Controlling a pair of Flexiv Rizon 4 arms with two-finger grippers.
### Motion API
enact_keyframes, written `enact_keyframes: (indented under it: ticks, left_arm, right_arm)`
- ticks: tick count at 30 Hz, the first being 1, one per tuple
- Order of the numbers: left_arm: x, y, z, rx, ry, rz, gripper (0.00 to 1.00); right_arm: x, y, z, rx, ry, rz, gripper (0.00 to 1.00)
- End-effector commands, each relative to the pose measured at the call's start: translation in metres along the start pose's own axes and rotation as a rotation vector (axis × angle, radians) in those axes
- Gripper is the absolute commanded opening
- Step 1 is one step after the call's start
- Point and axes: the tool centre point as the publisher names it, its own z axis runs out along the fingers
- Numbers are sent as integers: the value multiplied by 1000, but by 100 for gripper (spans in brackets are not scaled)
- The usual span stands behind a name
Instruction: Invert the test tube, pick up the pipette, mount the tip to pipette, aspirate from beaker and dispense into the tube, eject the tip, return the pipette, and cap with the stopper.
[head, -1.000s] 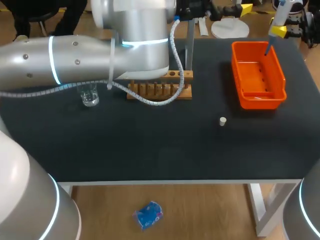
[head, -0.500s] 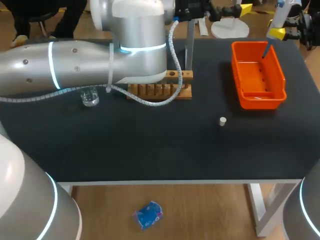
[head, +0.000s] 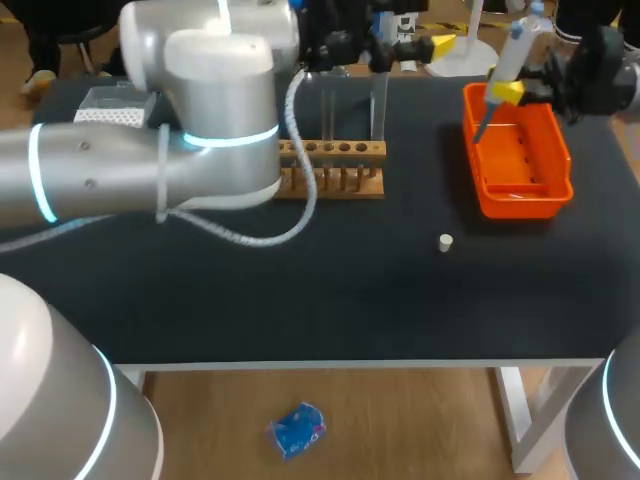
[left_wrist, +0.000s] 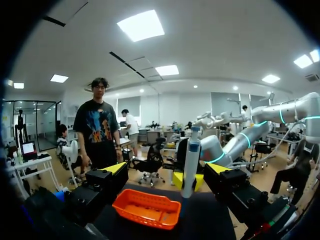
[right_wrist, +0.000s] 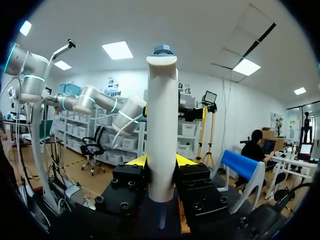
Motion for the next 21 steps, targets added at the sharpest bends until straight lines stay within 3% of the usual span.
enact_keyframes:
  ticks: [1, 21]
  left_arm:
    - [13, 12, -45, 27, -25, -4, 100]
    - [25, 40, -112, 108, -70, -21, 100]
  right_arm:
    - [5, -6, 22, 3, 8, 12, 0]
    - [44, -44, 99, 15, 137, 101, 0]
